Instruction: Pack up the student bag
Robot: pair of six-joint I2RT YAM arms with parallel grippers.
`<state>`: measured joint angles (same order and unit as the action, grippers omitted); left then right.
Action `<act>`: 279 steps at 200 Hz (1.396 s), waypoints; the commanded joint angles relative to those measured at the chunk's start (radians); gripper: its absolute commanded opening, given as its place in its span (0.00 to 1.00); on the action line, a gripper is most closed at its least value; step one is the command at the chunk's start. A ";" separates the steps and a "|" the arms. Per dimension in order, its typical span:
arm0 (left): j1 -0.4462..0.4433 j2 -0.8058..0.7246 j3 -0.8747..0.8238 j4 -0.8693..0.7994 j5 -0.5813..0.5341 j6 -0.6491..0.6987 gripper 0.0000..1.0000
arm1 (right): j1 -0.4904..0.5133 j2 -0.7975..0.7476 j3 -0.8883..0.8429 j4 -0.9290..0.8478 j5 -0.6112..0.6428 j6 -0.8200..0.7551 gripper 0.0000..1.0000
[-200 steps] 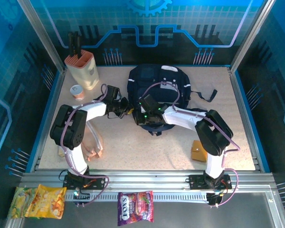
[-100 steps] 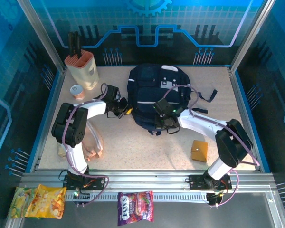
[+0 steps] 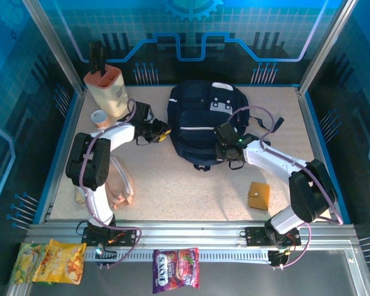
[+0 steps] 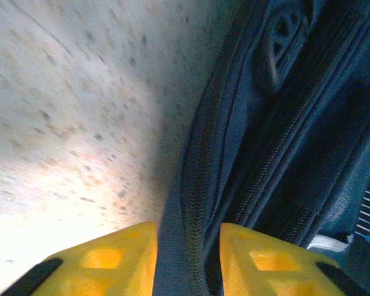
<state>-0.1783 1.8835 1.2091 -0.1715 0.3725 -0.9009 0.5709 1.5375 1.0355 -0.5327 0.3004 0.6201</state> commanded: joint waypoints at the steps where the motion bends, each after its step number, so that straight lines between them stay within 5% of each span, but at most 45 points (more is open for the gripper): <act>1: 0.045 -0.103 -0.017 -0.052 -0.039 0.023 0.45 | 0.069 0.030 0.089 0.112 -0.088 -0.092 0.01; 28: 0.060 -0.216 -0.080 -0.123 -0.069 0.021 0.60 | 0.142 0.135 0.187 0.166 -0.160 -0.118 0.00; 57: 0.060 -0.319 -0.118 -0.234 -0.122 -0.003 0.65 | 0.203 0.242 0.296 0.232 -0.257 -0.112 0.00; 178: -0.021 -0.222 -0.059 -0.277 -0.147 -0.084 0.54 | 0.242 0.387 0.377 0.332 -0.421 -0.063 0.01; 221: -0.048 -0.126 -0.003 -0.245 -0.125 -0.083 0.45 | 0.243 0.397 0.374 0.323 -0.425 -0.066 0.01; 279: -0.047 -0.115 0.016 -0.254 -0.161 -0.062 0.05 | 0.243 0.336 0.276 0.262 -0.283 -0.071 0.01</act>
<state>-0.2237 1.7737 1.1908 -0.4366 0.2310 -0.9718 0.7979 1.9270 1.3670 -0.2558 -0.0498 0.5491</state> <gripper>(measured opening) 0.087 0.050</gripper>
